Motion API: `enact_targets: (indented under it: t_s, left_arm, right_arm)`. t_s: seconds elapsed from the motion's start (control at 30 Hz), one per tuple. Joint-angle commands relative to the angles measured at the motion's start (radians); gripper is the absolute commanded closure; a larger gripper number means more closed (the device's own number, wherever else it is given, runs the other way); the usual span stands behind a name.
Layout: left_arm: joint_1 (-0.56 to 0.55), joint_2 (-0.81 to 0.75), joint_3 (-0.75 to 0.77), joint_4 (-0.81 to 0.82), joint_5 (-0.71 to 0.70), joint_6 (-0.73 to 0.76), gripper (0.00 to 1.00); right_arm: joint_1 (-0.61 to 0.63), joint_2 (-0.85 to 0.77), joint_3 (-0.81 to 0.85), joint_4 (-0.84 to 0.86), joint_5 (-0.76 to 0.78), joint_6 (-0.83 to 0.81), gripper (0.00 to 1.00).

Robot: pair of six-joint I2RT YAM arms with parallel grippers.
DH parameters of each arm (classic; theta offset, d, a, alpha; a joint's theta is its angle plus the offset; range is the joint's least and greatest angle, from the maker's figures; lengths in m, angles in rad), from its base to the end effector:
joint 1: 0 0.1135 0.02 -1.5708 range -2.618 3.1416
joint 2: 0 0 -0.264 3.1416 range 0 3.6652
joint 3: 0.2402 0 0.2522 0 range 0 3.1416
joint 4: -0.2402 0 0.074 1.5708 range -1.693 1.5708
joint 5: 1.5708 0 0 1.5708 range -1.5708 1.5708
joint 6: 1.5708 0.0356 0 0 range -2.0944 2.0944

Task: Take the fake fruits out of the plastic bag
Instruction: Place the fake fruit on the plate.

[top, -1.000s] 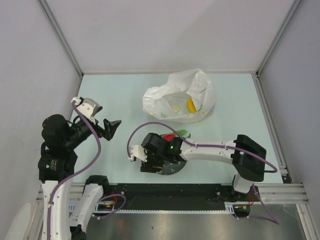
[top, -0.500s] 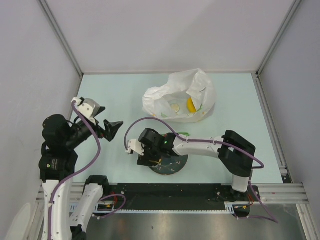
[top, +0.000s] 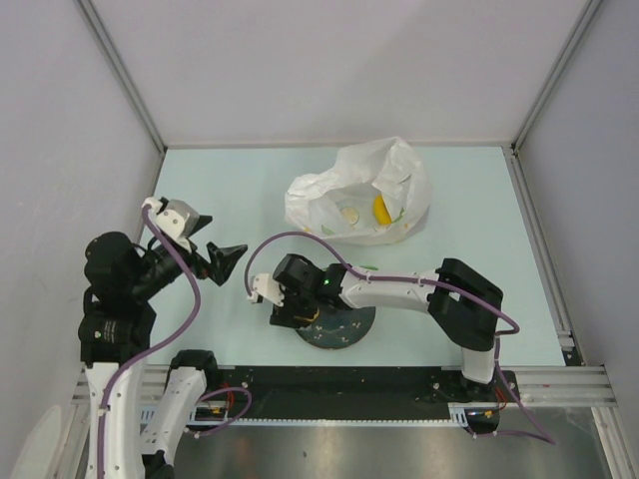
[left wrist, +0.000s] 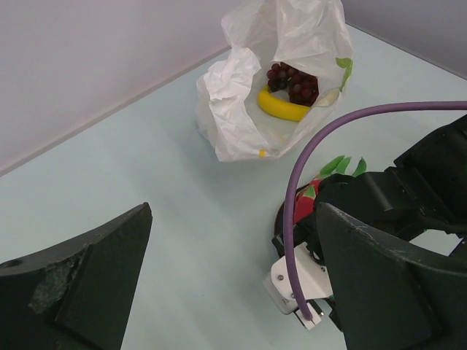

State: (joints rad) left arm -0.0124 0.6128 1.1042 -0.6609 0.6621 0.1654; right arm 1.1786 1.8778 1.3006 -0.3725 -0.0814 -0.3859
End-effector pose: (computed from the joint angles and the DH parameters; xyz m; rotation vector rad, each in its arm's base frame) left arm 0.0920 -0.0230 0.4166 0.6258 1.6084 -0.4612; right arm 0.1508 0.3721 0.1927 -1.8340 1.7980 0.4147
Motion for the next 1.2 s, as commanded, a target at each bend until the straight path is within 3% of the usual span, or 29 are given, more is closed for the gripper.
enact_targets:
  t_s: [0.0, 0.63, 1.17]
  left_arm:
    - [0.009, -0.005, -0.012, 0.035, 0.036, -0.02, 0.0]
    - [0.038, -0.01, -0.02, 0.055, 0.057, -0.041, 0.0]
    - [0.038, 0.005, -0.018, 0.079, 0.079, -0.064, 0.0]
  right_arm:
    - [0.009, 0.029, 0.031, 0.04, 0.029, -0.01, 0.17]
    - [0.029, 0.04, 0.032, 0.055, 0.08, -0.022, 0.0]
    - [0.088, -0.066, 0.032, 0.012, 0.08, 0.042, 0.0]
